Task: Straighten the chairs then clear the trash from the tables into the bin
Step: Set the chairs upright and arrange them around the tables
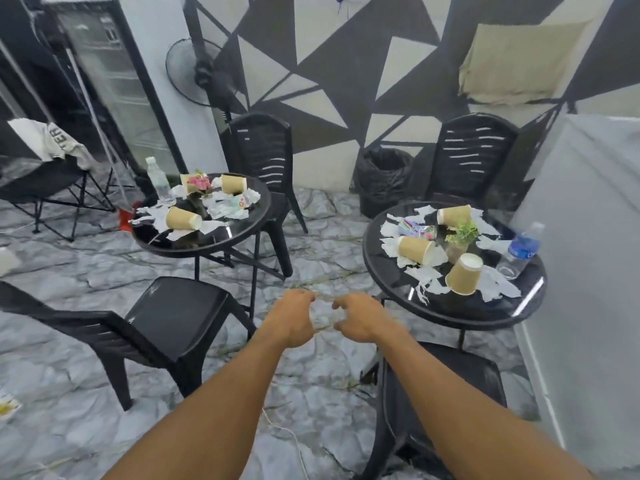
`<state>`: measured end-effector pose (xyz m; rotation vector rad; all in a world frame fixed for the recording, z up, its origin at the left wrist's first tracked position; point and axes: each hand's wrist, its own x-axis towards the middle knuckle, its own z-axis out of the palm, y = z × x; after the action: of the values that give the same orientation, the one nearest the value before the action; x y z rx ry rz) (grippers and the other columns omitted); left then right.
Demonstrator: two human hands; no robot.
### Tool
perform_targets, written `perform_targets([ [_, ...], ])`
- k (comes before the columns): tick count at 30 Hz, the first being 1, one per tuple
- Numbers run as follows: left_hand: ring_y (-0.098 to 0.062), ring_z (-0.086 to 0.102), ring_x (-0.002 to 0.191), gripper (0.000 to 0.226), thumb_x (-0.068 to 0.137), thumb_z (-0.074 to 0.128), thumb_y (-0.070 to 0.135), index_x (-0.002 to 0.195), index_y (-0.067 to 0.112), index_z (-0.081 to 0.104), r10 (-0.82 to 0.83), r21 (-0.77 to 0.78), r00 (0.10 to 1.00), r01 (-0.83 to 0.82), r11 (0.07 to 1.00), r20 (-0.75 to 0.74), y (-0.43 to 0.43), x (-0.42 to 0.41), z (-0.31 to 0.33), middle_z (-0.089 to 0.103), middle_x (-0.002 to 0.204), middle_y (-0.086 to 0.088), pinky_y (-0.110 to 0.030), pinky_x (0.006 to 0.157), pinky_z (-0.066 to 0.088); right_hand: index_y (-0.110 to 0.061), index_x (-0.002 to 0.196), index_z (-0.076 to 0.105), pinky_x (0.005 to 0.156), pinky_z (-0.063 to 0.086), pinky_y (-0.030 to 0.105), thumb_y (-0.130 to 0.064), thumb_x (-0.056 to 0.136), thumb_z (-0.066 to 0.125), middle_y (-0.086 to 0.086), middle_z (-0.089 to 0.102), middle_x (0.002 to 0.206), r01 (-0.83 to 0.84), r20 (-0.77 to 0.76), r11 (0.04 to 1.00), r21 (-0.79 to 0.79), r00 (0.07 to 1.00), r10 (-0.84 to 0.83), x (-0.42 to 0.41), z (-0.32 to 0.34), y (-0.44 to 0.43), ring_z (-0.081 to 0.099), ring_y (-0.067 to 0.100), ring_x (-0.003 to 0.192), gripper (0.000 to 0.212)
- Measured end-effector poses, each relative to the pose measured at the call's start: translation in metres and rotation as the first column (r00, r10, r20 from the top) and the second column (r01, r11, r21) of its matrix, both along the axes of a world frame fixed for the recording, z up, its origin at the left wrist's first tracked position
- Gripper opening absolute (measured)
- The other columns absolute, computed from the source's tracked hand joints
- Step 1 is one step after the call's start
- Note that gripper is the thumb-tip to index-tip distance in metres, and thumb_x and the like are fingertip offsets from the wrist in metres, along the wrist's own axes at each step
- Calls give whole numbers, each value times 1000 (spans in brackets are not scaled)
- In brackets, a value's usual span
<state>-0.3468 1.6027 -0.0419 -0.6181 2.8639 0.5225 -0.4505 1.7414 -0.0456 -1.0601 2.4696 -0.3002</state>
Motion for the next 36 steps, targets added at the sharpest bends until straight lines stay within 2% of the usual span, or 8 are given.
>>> perform_targets([
  [4, -30, 50, 125, 55, 82, 60, 12, 136, 16, 50, -1, -14, 998, 2, 1000, 56, -37, -44, 14, 47, 139, -10, -45, 99, 49, -25, 132, 57, 95, 49, 37, -33, 85, 69, 5, 58, 134, 36, 16, 998, -47, 999, -35, -44, 8, -35, 55, 24, 120, 49],
  [7, -29, 49, 124, 50, 81, 58, 11, 130, 16, 52, -27, -36, 999, 28, 999, 22, -69, -85, 19, 51, 133, -9, -44, 95, 52, -26, 131, 57, 98, 48, 38, -36, 85, 68, 4, 57, 135, 69, 25, 995, -73, 997, -67, -79, 15, -60, 55, 24, 122, 48],
  [11, -28, 49, 124, 55, 83, 58, 9, 136, 16, 50, -63, -13, 998, 63, 998, -12, -113, -149, 21, 50, 138, -8, -42, 96, 50, -22, 129, 60, 98, 48, 36, -34, 84, 69, 4, 59, 133, 103, -15, 990, -100, 994, -105, -136, 22, -98, 55, 23, 122, 48],
  [15, -27, 54, 115, 44, 81, 59, 11, 124, 16, 54, -121, 6, 991, 122, 993, -57, -173, -223, 19, 55, 131, -10, -43, 93, 52, -24, 128, 61, 93, 50, 35, -32, 84, 69, 3, 61, 130, 172, -30, 980, -102, 984, -176, -198, 26, -148, 57, 24, 118, 46],
  [21, -30, 44, 131, 55, 84, 58, 9, 138, 13, 49, -223, -15, 974, 223, 975, -25, -251, -316, 26, 49, 142, -11, -43, 100, 48, -23, 134, 56, 98, 48, 37, -34, 86, 68, 4, 55, 136, 248, -3, 965, -87, 968, -249, -281, 38, -222, 54, 23, 122, 51],
  [25, -29, 43, 131, 56, 84, 60, 12, 139, 13, 47, -303, 1, 953, 303, 953, -26, -288, -388, 24, 46, 142, -12, -43, 101, 46, -21, 134, 56, 97, 46, 35, -33, 86, 68, 4, 56, 137, 295, -12, 952, -83, 955, -297, -341, 34, -252, 53, 22, 123, 50],
  [31, -29, 53, 115, 40, 78, 60, 12, 118, 15, 57, -373, -3, 928, 373, 928, 10, -326, -522, 3, 56, 125, -11, -41, 90, 51, -21, 131, 58, 98, 46, 36, -33, 86, 67, 5, 56, 136, 366, 9, 928, -63, 930, -366, -465, 7, -289, 51, 25, 125, 48],
  [36, -30, 52, 122, 48, 81, 59, 9, 129, 13, 55, -414, -5, 906, 416, 909, 91, -361, -645, -3, 55, 132, -11, -39, 95, 50, -21, 131, 58, 94, 50, 39, -31, 86, 65, 9, 57, 132, 412, 39, 910, -53, 911, -410, -590, 2, -321, 55, 28, 119, 46],
])
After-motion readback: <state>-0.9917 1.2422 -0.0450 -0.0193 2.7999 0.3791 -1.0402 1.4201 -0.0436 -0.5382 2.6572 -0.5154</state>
